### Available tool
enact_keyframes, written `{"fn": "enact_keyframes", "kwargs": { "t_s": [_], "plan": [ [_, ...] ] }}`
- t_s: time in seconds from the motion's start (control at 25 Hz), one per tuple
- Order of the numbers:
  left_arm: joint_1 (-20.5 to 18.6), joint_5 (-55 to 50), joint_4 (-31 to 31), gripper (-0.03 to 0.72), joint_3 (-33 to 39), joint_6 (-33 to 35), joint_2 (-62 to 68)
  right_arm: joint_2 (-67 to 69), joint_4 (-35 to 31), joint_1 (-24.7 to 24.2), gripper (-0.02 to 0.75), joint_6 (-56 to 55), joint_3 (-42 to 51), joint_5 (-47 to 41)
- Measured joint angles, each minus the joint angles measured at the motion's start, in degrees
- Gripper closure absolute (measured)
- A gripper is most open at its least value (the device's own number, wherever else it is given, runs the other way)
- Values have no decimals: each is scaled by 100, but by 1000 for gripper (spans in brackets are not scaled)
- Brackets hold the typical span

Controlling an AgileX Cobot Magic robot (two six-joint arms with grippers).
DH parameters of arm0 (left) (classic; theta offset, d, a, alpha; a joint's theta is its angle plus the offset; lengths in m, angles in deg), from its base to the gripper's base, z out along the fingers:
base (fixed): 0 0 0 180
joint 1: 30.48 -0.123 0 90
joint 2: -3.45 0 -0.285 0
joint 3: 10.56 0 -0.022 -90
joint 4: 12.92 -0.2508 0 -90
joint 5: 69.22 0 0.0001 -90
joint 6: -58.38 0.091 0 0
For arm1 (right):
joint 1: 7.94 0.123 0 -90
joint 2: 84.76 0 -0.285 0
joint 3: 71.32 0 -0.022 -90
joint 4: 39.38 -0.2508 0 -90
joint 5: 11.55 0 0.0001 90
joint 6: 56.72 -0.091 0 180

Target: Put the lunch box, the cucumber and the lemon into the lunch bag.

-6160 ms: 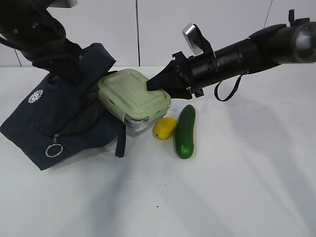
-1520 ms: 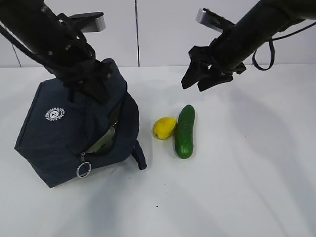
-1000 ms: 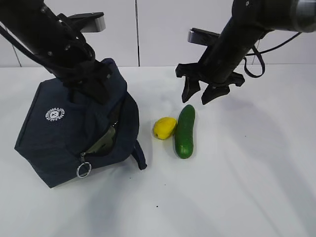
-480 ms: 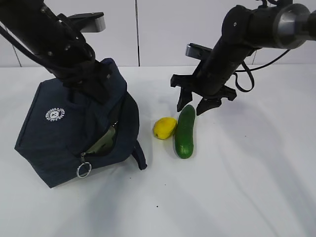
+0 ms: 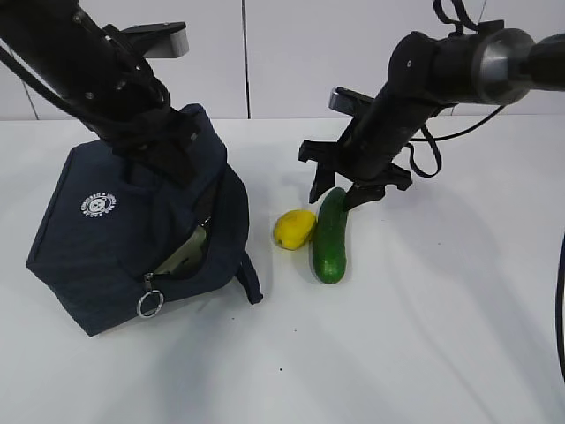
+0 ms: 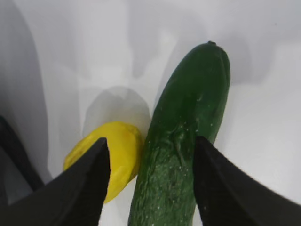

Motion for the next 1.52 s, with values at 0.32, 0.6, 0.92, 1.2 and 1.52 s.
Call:
{"fn": "enact_keyframes", "kwargs": {
  "t_s": [0.32, 0.6, 0.92, 1.2, 1.52],
  "plan": [
    [0, -21, 0, 673, 0, 23, 0, 266, -68, 0, 316, -136, 0, 155],
    [0, -21, 0, 673, 0, 36, 0, 295, 49, 0, 418, -167, 0, 199],
    [0, -43, 0, 673, 0, 36, 0, 295, 144, 0, 500, 10, -91, 66],
    [0, -77, 0, 673, 0, 40, 0, 169, 157, 0, 504, 636, -910, -728],
    [0, -89, 0, 673, -8, 49, 0, 27, -1135, -67, 504, 1957, -1284, -1601]
  ]
}}
